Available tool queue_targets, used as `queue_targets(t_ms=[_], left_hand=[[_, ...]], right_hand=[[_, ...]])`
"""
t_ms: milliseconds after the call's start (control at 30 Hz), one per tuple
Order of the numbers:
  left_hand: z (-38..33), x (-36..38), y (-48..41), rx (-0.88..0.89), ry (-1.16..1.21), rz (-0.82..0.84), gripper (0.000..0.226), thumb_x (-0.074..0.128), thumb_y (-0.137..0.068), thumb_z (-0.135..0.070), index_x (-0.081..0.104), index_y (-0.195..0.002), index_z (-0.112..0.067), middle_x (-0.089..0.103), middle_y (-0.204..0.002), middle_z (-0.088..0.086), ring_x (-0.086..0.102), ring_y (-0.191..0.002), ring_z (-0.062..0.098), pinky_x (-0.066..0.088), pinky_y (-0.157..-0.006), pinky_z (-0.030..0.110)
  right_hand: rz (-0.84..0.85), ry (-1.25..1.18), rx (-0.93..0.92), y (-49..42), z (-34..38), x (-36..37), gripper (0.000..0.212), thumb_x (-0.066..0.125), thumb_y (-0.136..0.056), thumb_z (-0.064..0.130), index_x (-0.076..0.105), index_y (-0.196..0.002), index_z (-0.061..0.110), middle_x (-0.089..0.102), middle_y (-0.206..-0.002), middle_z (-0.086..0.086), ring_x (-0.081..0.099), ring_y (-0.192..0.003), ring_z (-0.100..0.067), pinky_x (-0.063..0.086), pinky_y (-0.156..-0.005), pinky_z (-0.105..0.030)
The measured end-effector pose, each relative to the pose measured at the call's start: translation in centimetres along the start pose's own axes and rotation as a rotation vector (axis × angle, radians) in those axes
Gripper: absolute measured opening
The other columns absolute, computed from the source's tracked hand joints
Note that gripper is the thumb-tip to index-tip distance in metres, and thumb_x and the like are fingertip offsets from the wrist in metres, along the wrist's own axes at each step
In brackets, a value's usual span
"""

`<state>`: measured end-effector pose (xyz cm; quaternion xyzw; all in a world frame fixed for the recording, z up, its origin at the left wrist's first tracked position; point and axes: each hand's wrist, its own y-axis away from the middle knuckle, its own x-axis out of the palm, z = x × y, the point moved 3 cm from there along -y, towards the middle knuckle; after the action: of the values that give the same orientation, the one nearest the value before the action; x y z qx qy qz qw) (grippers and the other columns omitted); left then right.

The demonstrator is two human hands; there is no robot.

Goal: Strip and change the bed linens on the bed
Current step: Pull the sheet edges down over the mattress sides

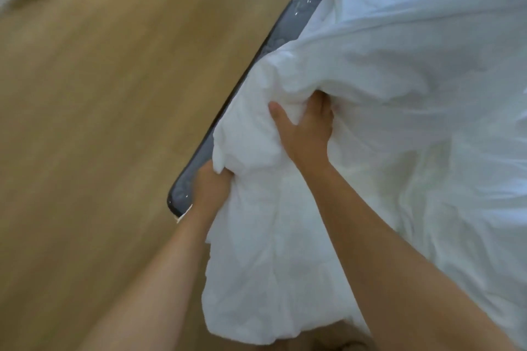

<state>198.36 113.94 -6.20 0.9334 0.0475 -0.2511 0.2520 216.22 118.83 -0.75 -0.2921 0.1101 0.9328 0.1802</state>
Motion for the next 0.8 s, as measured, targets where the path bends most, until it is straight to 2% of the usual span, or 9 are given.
queue_targets(t_ms=[133, 233, 300, 367, 433, 467, 600, 700, 800], left_hand=[[2.5, -0.4, 0.8, -0.041, 0.076, -0.041, 0.024, 0.043, -0.096, -0.015, 0.055, -0.081, 0.0, 0.06, -0.076, 0.009, 0.053, -0.073, 0.021, 0.04, -0.069, 0.033], [3.9, -1.2, 1.3, -0.072, 0.104, -0.127, 0.02, 0.048, -0.095, -0.017, 0.058, -0.081, -0.007, 0.062, -0.075, 0.003, 0.056, -0.073, 0.016, 0.044, -0.067, 0.028], [4.8, -1.9, 2.0, -0.111, 0.188, -0.24, 0.01, 0.054, -0.091, -0.019, 0.06, -0.083, -0.018, 0.064, -0.08, -0.004, 0.057, -0.074, 0.01, 0.044, -0.059, 0.013], [5.1, -2.1, 2.9, -0.111, 0.224, -0.314, 0.014, 0.055, -0.091, -0.016, 0.056, -0.092, -0.03, 0.061, -0.094, -0.013, 0.056, -0.087, 0.005, 0.043, -0.07, 0.01], [4.6, -1.1, 3.8, -0.033, 0.188, -0.326, 0.026, 0.054, -0.091, -0.012, 0.052, -0.112, -0.027, 0.052, -0.114, -0.013, 0.049, -0.104, 0.004, 0.04, -0.087, 0.015], [3.9, 0.0, 4.3, 0.027, 0.149, -0.301, 0.031, 0.054, -0.091, -0.01, 0.051, -0.118, -0.024, 0.048, -0.118, -0.013, 0.046, -0.108, 0.002, 0.036, -0.089, 0.011], [0.4, 8.6, 6.7, 0.23, 0.043, 0.02, 0.028, 0.054, -0.09, -0.009, 0.055, -0.117, -0.018, 0.051, -0.112, -0.014, 0.048, -0.106, 0.001, 0.029, -0.08, -0.007], [-1.9, 16.9, 9.2, 0.253, 0.013, 0.257, 0.027, 0.054, -0.089, -0.009, 0.058, -0.116, -0.014, 0.056, -0.111, -0.009, 0.05, -0.103, 0.004, 0.033, -0.077, 0.0], [-3.7, 24.8, 12.1, 0.165, -0.027, 0.472, 0.03, 0.056, -0.089, -0.013, 0.057, -0.119, -0.014, 0.058, -0.112, -0.005, 0.055, -0.105, 0.011, 0.036, -0.084, 0.014]], right_hand=[[0.296, 0.06, -0.089, -1.6, 1.7, 6.7, 0.079, 0.049, -0.088, 0.058, 0.02, -0.149, 0.017, 0.028, -0.153, 0.001, 0.026, -0.14, -0.02, 0.025, -0.112, -0.047], [0.652, 0.051, -0.126, 0.7, 2.5, 13.1, 0.065, 0.043, -0.092, 0.052, 0.029, -0.145, 0.017, 0.037, -0.148, 0.0, 0.034, -0.136, -0.021, 0.029, -0.11, -0.046], [0.778, 0.026, -0.088, 2.8, 2.1, 15.5, 0.06, 0.044, -0.093, 0.048, 0.035, -0.141, 0.015, 0.042, -0.144, -0.001, 0.039, -0.132, -0.022, 0.031, -0.109, -0.042], [0.706, -0.072, -0.018, 3.9, 0.8, 15.0, 0.056, 0.048, -0.092, 0.043, 0.038, -0.139, 0.014, 0.041, -0.142, -0.001, 0.039, -0.131, -0.019, 0.031, -0.104, -0.031], [0.569, -0.159, 0.019, 4.4, -1.3, 12.1, 0.05, 0.051, -0.093, 0.037, 0.043, -0.135, 0.013, 0.042, -0.139, 0.001, 0.04, -0.127, -0.014, 0.029, -0.094, -0.022], [0.508, -0.165, 0.028, 4.8, -2.7, 10.0, 0.046, 0.053, -0.093, 0.035, 0.045, -0.133, 0.014, 0.043, -0.136, 0.003, 0.041, -0.124, -0.011, 0.03, -0.092, -0.019], [0.275, 0.017, 0.117, 7.4, -11.5, -1.0, 0.031, 0.055, -0.091, 0.02, 0.053, -0.122, 0.013, 0.047, -0.123, 0.004, 0.045, -0.116, -0.012, 0.032, -0.087, -0.015], [0.093, 0.213, 0.258, 9.6, -18.1, -10.0, 0.031, 0.057, -0.087, 0.01, 0.056, -0.118, 0.004, 0.05, -0.123, -0.009, 0.047, -0.117, -0.025, 0.033, -0.094, -0.022], [0.035, 0.399, 0.272, 11.3, -22.5, -16.5, 0.037, 0.06, -0.08, 0.004, 0.057, -0.116, -0.001, 0.05, -0.122, -0.017, 0.044, -0.115, -0.035, 0.03, -0.096, -0.031]])
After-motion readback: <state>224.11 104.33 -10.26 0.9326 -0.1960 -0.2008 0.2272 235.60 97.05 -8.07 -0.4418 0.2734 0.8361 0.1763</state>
